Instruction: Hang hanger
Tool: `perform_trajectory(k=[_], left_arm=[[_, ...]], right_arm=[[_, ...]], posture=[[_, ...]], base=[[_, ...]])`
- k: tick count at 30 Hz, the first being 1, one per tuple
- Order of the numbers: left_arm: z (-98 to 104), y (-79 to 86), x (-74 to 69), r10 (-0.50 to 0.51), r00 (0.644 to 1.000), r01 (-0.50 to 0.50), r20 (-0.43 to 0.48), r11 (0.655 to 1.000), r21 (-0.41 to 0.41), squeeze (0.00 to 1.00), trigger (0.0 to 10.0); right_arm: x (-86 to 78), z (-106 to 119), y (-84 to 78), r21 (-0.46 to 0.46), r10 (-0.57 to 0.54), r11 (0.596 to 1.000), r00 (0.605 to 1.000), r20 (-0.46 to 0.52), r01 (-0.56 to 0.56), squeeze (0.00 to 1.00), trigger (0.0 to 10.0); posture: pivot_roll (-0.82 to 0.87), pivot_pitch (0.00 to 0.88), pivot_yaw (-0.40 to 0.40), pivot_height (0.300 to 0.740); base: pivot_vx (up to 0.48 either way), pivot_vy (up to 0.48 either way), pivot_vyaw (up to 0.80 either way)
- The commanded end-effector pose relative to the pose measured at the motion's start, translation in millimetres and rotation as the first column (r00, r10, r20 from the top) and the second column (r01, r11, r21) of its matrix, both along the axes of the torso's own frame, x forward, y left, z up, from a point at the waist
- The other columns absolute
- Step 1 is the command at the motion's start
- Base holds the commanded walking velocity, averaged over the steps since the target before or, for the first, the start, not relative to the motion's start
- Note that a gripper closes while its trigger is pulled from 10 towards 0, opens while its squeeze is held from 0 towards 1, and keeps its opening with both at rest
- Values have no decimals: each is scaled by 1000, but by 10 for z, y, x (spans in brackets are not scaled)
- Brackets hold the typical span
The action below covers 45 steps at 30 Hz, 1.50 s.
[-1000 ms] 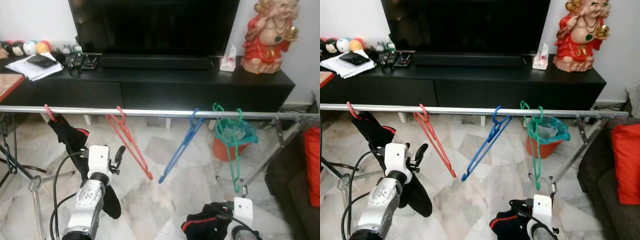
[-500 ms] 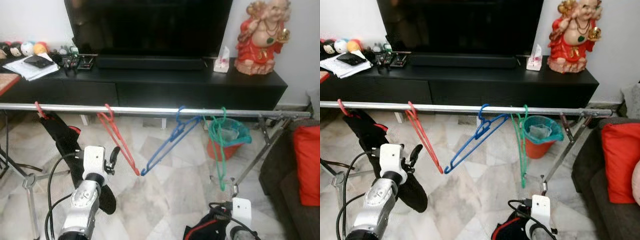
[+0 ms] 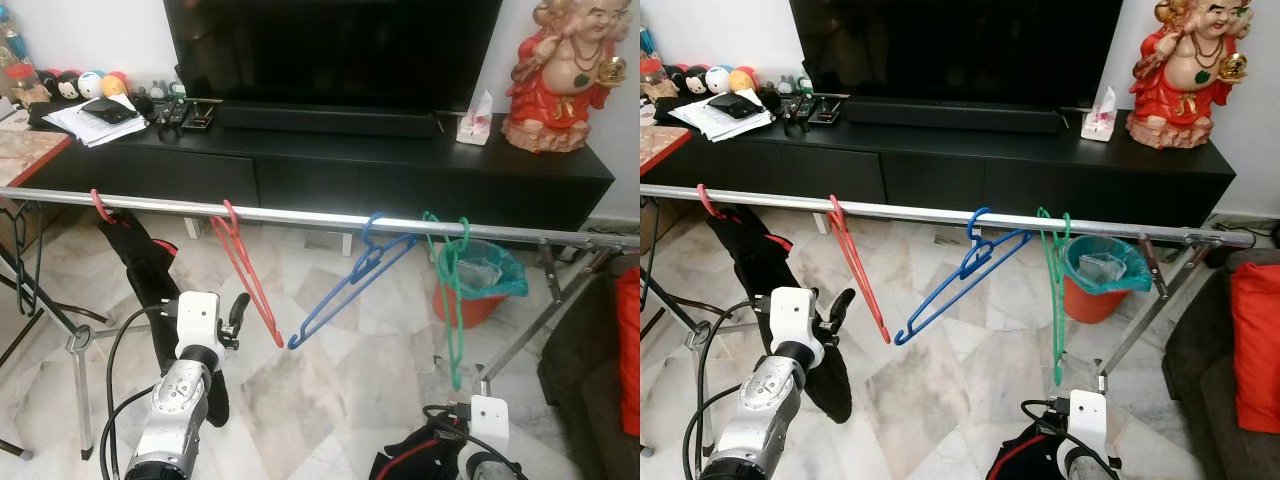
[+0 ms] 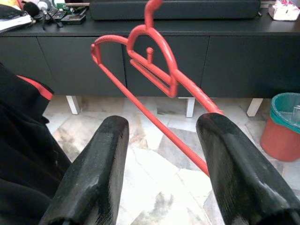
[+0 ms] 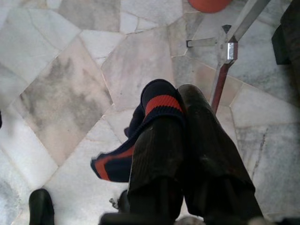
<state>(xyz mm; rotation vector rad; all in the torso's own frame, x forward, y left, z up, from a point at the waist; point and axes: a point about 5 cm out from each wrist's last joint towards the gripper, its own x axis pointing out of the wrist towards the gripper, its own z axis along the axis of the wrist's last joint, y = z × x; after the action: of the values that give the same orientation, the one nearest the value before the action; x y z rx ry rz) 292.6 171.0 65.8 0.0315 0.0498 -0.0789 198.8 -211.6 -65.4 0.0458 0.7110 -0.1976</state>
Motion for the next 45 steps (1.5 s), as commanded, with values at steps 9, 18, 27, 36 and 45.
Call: perform_trajectory(k=[9, 18, 27, 36, 45], left_arm=[[243, -201, 150, -111, 993, 114, 32, 988, -107, 0, 10000], [299, -219, 410, -47, 998, 45, -48, 998, -38, 0, 10000], [280, -225, 731, 79, 972, -100, -221, 991, -88, 0, 10000], [292, -347, 821, 97, 957, -123, -272, 989, -80, 0, 10000], [253, -315, 819, 145, 942, -154, -302, 988, -6, 0, 10000]], right_arm=[[4, -1, 9, 8, 0, 1000, 1000, 2, 0, 0, 10000], [4, -4, 21, 12, 2, 1000, 1000, 1, -2, 0, 10000], [38, 15, 17, 13, 4, 1000, 1000, 9, -4, 0, 10000], [43, 20, 6, 12, 7, 1000, 1000, 10, -8, 0, 10000], [37, 18, -6, 12, 14, 1000, 1000, 6, -14, 0, 10000]], posture=[[-125, 0, -8, 740], [-124, 0, -11, 740], [-136, 0, -14, 740], [-137, 0, -20, 740], [-135, 0, -23, 740]], base=[[0, 0, 0], [0, 0, 0], [0, 0, 0], [0, 0, 0], [0, 0, 0]])
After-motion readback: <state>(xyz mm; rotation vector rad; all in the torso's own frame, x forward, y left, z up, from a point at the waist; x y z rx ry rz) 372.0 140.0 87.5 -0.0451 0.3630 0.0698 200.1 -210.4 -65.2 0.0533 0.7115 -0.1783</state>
